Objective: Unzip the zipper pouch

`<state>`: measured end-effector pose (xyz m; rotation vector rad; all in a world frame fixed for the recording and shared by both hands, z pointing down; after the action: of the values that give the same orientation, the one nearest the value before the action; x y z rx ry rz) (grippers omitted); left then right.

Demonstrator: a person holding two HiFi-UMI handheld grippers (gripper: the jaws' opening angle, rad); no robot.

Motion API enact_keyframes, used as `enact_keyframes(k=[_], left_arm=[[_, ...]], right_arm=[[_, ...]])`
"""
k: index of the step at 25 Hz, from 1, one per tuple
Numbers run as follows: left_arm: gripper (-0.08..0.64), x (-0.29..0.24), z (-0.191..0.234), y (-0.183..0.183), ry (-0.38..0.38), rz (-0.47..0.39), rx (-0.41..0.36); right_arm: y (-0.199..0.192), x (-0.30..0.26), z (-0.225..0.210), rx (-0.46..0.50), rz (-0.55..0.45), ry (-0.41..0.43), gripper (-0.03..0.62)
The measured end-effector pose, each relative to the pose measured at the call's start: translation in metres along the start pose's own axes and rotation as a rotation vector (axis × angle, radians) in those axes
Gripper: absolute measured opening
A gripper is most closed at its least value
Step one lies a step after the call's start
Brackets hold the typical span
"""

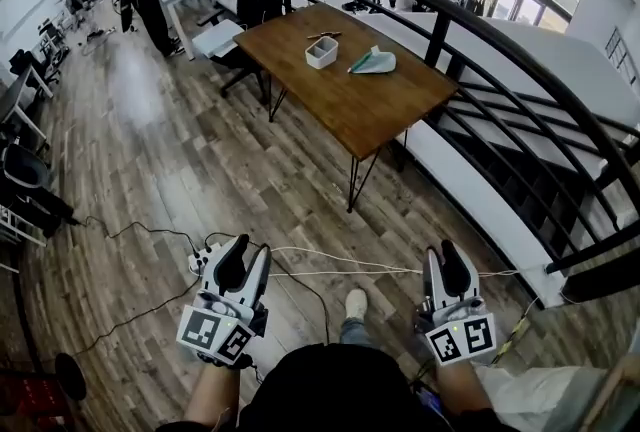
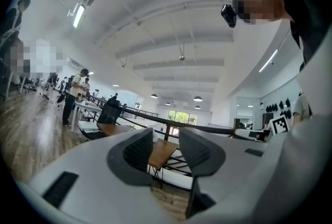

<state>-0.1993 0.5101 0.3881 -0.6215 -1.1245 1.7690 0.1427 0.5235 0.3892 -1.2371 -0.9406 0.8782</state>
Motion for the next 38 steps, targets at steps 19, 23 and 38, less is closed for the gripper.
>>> enact_keyframes(k=[19, 23, 38], left_arm=[[0.224, -0.158, -0.007, -0.005, 0.073, -0.033, -0.008], [0.225, -0.167, -0.006, -0.005, 0.084, -0.029, -0.01], [0.227, -0.215, 0.036, 0.005, 0.05, -0.01, 0.002]], right_arm=[[-0.02, -0.101, -0.137, -0.008, 0.005, 0.022, 0.176], [-0.025, -0.105, -0.148, -0.019, 0.013, 0.014, 0.176], [-0.029, -0.158, -0.15, 0.002, 0.035, -0.014, 0.175]])
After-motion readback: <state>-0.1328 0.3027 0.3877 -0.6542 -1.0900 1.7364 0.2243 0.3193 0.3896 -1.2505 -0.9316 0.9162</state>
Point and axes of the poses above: the fingertips, and each gripper's own axes: x backward along the fingers, z to its left, y out of its top, the point moved 5 cm from there along x, backward along the fingers, and after that the axes turned 15 degrees about x, right-handed, at the moved point
